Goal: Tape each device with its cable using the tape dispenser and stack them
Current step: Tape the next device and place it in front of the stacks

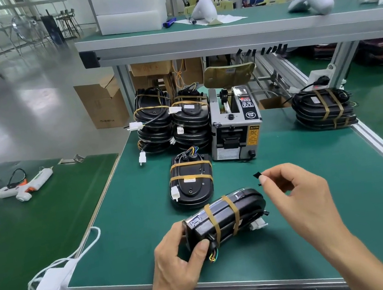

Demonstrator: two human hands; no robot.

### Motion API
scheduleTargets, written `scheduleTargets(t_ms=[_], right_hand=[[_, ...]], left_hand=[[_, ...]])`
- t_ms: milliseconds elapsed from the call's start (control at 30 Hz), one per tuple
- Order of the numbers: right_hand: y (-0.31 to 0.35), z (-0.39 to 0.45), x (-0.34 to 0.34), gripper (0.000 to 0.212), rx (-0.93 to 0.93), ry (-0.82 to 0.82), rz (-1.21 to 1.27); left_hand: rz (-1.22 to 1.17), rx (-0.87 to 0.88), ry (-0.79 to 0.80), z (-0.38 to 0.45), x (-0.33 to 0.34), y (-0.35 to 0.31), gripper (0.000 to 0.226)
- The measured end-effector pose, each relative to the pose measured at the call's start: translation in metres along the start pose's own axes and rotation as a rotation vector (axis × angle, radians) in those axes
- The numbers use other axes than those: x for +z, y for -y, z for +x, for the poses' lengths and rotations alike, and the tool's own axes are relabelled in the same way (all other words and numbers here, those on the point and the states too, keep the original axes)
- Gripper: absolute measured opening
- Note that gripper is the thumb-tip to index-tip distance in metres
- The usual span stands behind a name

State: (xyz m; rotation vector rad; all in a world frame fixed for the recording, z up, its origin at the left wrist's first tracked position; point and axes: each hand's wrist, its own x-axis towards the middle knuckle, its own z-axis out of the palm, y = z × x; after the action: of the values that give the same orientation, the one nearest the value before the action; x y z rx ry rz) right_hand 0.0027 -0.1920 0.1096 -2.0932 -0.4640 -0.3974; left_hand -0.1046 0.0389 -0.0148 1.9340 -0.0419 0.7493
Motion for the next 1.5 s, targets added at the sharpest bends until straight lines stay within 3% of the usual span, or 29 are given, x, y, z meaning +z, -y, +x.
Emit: scheduleTargets(t_ms=[167, 567, 1500], right_hand=[[-0.005, -0.01, -0.003, 0.01, -0.271, -0.01, -0.286], [0.007, -0.004, 0.01, 0.018, -0.467, 0.077, -0.574], [0.026, 0.01, 0.01, 0.025, -0.478, 0.334, -0.697]], left_hand=[[0.012, 0.006, -0.014, -0.001, 0.001, 0.001, 0.036], [0.002, 0.022, -0.031, -0.003, 0.002, 0.005, 0.04], [-0.001, 0.069, -0.027, -0.003, 0.003, 0.005, 0.033]])
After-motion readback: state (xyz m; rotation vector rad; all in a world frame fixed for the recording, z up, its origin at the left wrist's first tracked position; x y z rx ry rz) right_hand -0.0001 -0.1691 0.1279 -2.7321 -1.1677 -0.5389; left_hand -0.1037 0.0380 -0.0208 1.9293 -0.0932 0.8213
